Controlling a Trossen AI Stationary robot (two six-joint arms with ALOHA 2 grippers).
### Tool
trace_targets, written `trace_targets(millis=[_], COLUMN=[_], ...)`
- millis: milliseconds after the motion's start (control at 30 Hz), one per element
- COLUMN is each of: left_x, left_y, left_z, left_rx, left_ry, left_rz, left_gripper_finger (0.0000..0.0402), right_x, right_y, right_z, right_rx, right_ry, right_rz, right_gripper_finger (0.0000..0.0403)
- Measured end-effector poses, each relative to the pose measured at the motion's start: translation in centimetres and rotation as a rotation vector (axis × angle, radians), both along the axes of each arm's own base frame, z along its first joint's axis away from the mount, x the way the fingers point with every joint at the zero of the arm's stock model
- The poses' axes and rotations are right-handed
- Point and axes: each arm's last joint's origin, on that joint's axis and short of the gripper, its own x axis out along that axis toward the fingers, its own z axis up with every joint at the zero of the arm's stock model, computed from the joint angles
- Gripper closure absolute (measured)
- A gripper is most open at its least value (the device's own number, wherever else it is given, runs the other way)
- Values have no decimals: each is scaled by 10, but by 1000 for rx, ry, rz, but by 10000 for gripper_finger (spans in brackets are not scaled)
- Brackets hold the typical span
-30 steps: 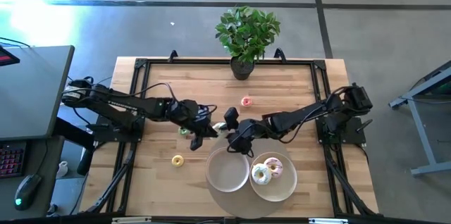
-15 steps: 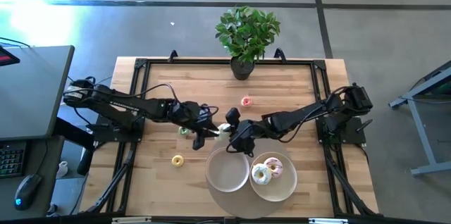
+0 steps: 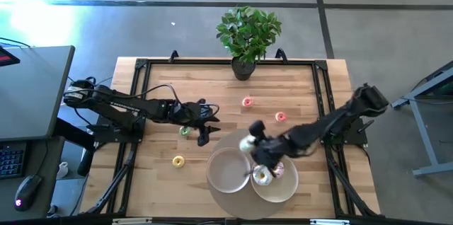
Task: Pick & Place donuts
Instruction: Put the big light blue donut into the right grey plate
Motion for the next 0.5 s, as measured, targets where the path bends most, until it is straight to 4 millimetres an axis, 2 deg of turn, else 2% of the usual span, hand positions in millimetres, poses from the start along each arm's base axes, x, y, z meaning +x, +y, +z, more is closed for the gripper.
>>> trace_targets(millis=[133, 300, 500], left_x=[0, 0, 0], left_y=[1, 2, 2], left_z=[0, 0, 0], left_rx=[36, 60, 59], left_ry=[1, -2, -6], left_rz=[18, 58, 60], left_gripper_finger=[229, 229, 229], right_x=[-31, -70, -104], right_y=[29, 63, 89], right_z=[14, 22, 10], right_rx=[165, 202, 162], right_ry=[13, 22, 45], right_rz=[3, 59, 12], right_gripper_finger=[369, 376, 363])
